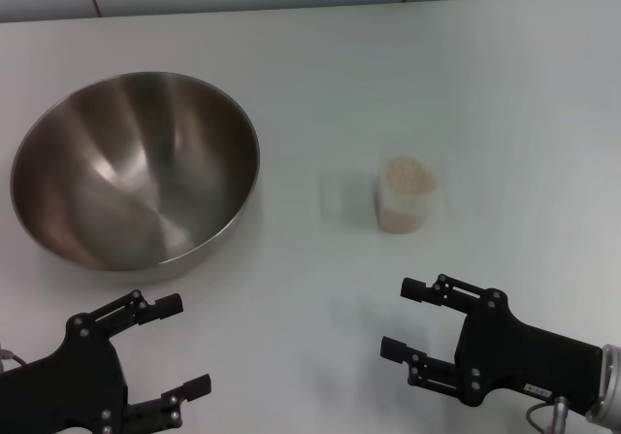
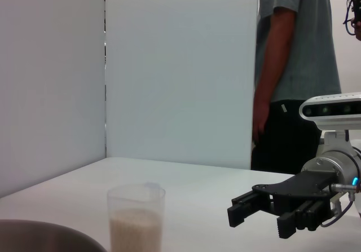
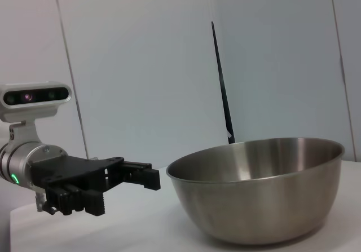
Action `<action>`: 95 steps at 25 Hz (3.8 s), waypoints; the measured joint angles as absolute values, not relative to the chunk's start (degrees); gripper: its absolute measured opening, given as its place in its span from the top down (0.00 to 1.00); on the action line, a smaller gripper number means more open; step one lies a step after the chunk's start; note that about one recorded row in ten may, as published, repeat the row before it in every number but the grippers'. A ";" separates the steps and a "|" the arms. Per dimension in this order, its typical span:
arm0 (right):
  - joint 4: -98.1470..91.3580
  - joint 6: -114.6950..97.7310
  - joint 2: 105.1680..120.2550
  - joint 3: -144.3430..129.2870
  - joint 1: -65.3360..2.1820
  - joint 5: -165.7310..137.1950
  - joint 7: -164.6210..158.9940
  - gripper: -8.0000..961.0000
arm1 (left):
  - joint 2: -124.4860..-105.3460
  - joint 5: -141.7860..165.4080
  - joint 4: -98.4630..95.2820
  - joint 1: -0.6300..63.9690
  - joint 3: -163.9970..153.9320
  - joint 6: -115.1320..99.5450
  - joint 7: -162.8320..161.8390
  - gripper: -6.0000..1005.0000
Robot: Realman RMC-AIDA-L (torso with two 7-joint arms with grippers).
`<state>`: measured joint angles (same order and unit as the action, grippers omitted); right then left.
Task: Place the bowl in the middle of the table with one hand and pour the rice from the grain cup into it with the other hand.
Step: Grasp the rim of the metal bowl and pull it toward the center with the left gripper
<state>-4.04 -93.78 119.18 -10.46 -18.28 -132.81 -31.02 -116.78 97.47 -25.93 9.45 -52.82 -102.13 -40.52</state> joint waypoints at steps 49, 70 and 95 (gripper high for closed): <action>-3.93 -90.75 119.35 -8.14 -22.06 -131.90 -30.94 0.27 | -118.09 120.03 -51.38 18.50 -30.12 -81.30 -102.54 0.19; -3.69 -89.20 119.44 -7.56 -22.24 -131.74 -30.90 0.27 | -118.49 124.64 -58.53 17.74 -35.20 -80.47 -113.14 0.63; -3.52 -88.41 119.44 -6.67 -22.81 -131.75 -29.90 0.27 | -118.52 124.25 -60.51 19.96 -40.49 -80.22 -113.11 0.95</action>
